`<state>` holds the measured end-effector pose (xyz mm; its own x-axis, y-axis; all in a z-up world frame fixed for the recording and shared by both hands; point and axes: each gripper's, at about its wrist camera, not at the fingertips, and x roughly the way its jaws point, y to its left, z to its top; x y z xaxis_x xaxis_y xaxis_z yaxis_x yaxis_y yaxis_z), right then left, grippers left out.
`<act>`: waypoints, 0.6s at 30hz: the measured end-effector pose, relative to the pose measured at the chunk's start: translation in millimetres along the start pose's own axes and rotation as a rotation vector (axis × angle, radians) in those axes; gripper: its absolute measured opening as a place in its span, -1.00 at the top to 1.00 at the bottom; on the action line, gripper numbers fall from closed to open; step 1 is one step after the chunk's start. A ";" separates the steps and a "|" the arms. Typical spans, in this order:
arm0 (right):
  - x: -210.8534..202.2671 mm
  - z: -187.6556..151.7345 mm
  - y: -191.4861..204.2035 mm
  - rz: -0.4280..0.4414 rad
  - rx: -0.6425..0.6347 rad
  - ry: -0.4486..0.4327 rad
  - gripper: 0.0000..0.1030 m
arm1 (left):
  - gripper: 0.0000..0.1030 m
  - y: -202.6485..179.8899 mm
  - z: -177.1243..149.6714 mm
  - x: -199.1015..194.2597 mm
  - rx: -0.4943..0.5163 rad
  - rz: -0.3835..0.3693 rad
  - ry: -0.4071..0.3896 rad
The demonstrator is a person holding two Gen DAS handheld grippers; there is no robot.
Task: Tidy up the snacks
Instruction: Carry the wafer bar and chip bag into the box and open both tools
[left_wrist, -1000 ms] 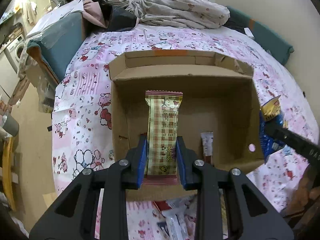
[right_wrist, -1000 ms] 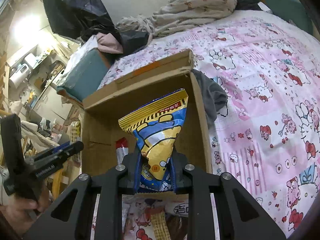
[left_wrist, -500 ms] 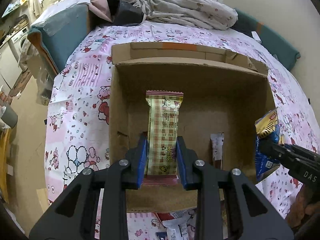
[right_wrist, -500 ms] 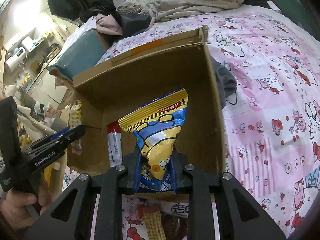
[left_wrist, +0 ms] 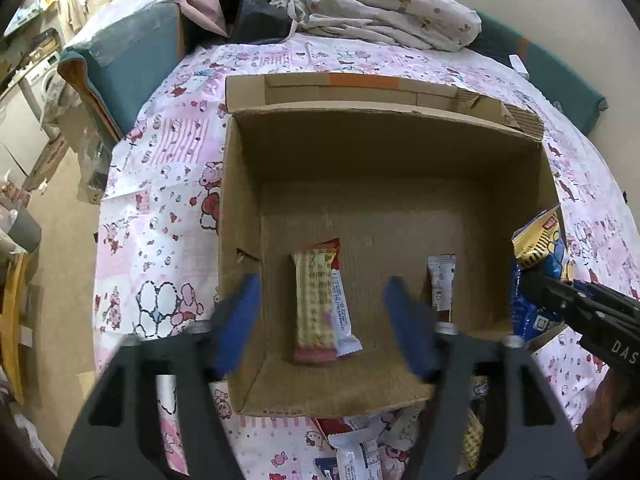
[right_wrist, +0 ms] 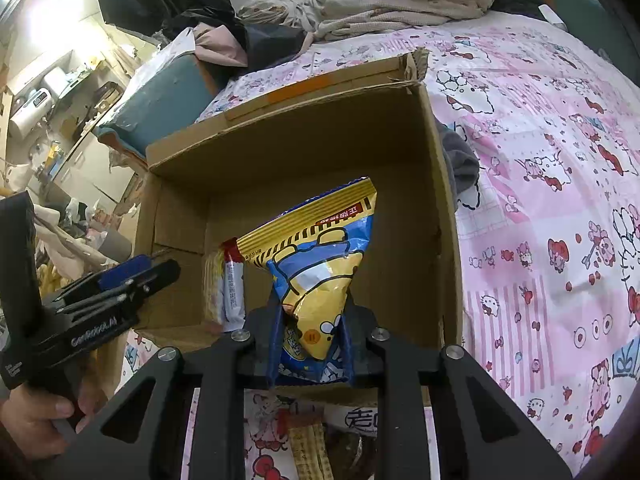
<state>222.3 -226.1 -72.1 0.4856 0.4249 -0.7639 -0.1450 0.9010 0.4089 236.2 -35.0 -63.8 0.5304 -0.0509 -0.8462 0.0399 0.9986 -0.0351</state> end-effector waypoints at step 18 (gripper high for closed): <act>-35.0 7.2 -4.2 0.065 0.084 -0.147 -0.72 | -0.50 12.2 1.9 -11.4 -0.045 -0.045 -0.035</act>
<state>212.1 -245.4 -43.4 0.5995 0.4589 -0.6557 -0.1104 0.8589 0.5002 232.2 -22.3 -53.6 0.5582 -0.0958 -0.8242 0.0271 0.9949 -0.0973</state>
